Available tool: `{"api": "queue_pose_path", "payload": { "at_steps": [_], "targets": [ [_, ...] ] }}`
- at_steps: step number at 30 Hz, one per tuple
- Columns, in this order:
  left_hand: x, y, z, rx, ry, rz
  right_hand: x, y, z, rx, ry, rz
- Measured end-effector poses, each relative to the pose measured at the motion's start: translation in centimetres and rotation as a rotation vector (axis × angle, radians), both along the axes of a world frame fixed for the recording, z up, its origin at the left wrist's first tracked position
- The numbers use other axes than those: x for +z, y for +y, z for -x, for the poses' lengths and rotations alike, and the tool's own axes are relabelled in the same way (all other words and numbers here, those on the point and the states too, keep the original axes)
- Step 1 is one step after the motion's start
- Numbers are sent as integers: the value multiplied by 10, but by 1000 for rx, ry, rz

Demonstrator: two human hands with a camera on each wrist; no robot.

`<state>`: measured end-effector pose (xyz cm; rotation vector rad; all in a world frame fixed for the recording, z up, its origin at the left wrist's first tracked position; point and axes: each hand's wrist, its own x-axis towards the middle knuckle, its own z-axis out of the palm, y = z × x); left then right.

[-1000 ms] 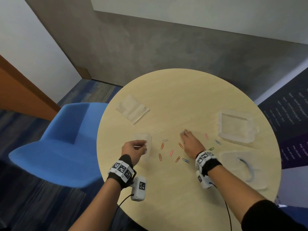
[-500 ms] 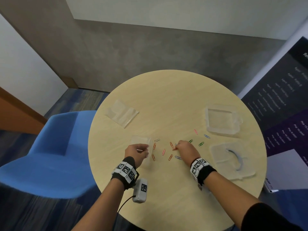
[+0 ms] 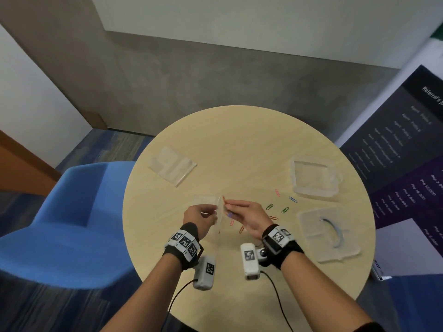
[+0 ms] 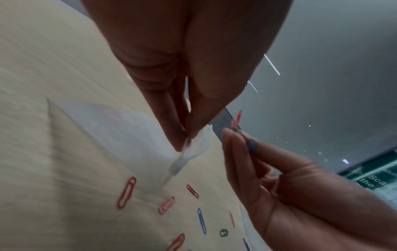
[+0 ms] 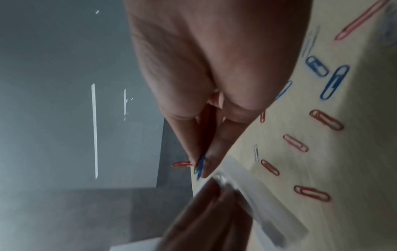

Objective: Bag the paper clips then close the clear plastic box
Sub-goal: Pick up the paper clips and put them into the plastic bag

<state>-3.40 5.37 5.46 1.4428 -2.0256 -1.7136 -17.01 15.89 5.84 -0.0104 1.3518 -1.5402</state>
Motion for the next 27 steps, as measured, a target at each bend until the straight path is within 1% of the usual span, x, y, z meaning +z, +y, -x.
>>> {"api": "queue_pose_path", "payload": {
  "at_steps": [2,7,12,14,17,18,19,22,24,25,27],
  "targets": [
    [3,1,0,-12,-6,33,-1,-9,-14,52,83,-30],
    [8,-3,-2,-40,-71,136,-9,-22,-25,82,299,-186],
    [12,-6,1,-61,-61,129,-8,-29,-25,142,502,-309],
    [13,-5,3,-87,-48,127,-7,-31,-21,149,500,-345],
    [11,-4,5,-91,-41,113,-7,-31,-17,171,403,-349],
    [11,-4,5,-92,-43,111,-7,-30,-18,188,402,-344],
    [10,-4,6,-94,-45,111,-6,-29,-19,213,439,-350],
    [11,-5,9,-111,-48,115,0,-26,-20,285,698,-396],
    [10,-6,10,-120,-60,107,3,-25,-19,362,834,-392],
    [10,-7,10,-118,-72,104,3,-24,-16,407,869,-395],
    [5,-11,9,-108,-95,104,4,-22,-8,445,838,-384]
  ]
}}
